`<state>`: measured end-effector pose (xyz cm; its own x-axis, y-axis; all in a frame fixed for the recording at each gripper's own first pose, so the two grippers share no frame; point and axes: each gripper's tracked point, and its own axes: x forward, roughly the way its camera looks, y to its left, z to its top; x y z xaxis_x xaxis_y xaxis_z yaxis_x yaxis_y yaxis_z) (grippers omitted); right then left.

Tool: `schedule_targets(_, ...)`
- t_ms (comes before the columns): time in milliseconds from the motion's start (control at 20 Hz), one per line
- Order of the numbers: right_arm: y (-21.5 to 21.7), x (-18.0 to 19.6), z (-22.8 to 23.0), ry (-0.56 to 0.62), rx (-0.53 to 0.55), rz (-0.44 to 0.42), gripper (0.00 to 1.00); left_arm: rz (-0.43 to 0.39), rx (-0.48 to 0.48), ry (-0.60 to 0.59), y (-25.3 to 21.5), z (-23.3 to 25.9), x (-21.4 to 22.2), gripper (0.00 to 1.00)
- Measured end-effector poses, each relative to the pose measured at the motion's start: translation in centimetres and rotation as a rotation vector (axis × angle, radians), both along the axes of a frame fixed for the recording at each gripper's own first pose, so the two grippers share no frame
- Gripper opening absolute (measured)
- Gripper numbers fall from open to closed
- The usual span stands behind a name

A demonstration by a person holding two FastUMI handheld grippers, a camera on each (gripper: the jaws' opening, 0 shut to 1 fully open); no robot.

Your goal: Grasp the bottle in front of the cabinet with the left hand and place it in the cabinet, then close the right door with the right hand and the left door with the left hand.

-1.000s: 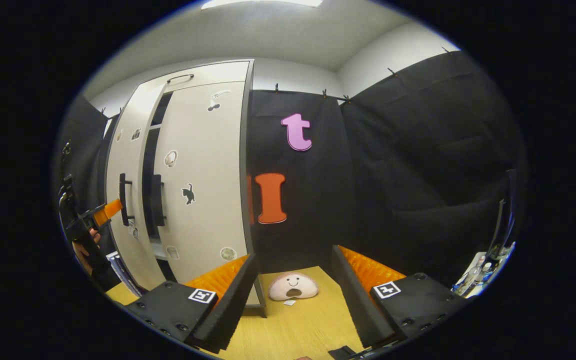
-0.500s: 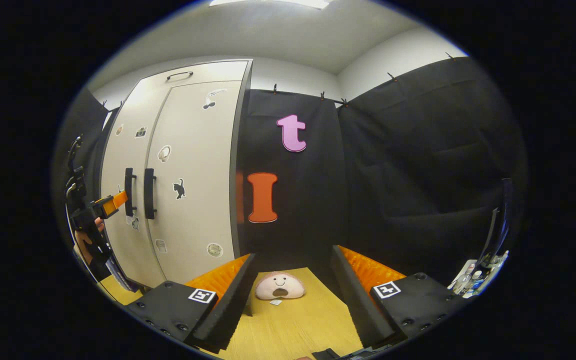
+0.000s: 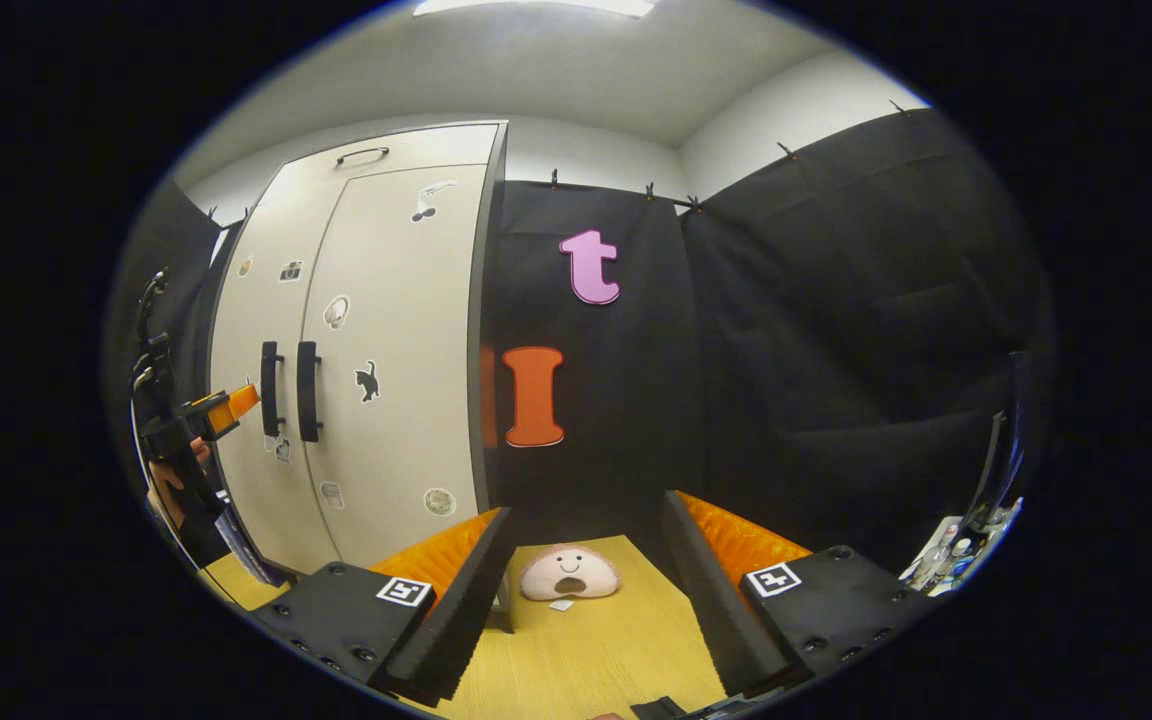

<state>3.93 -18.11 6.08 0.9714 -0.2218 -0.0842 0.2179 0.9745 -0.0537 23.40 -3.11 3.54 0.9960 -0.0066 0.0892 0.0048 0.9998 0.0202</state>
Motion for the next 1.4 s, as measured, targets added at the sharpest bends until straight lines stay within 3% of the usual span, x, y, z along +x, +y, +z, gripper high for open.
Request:
schedule_targets(600,7.8,0.7,-2.4,0.046,0.07,0.225,0.98,0.072,-0.003,0.005,3.8,2.5,-10.0,0.94)
schedule_targets(650,8.4,0.7,-2.5,0.05,0.072,0.241,0.89,0.084,0.003,0.007,4.3,2.4,-10.9,0.94)
schedule_targets(700,8.9,0.8,-2.7,0.052,0.074,0.257,0.89,0.101,0.012,0.011,4.8,2.2,-11.7,0.94)
schedule_targets(750,9.4,0.9,-2.7,0.051,0.076,0.269,0.89,0.12,0.019,0.017,5.4,2.0,-12.6,0.94)
schedule_targets(800,9.7,0.9,-2.7,0.049,0.079,0.281,0.98,0.134,0.021,0.025,5.9,1.7,-13.5,0.94)
schedule_targets(850,10.3,1.0,-2.7,0.045,0.083,0.293,0.98,0.143,0.014,0.034,6.1,1.4,-14.3,0.94)
schedule_targets(900,10.7,1.0,-2.7,0.042,0.088,0.304,0.89,0.149,0.002,0.045,6.3,0.9,-15.2,0.94)
schedule_targets(1000,11.4,1.0,-2.9,0.039,0.092,0.323,0.89,0.163,-0.016,0.077,6.7,-0.1,-16.9,0.94)
schedule_targets(1050,11.8,1.0,-2.8,0.032,0.091,0.332,0.98,0.173,-0.019,0.089,6.9,-0.4,-17.6,0.94)
schedule_targets(1400,12.5,0.1,-2.3,-0.003,0.078,0.357,0.98,0.183,-0.021,0.053,7.1,0.6,-20.3,0.94)
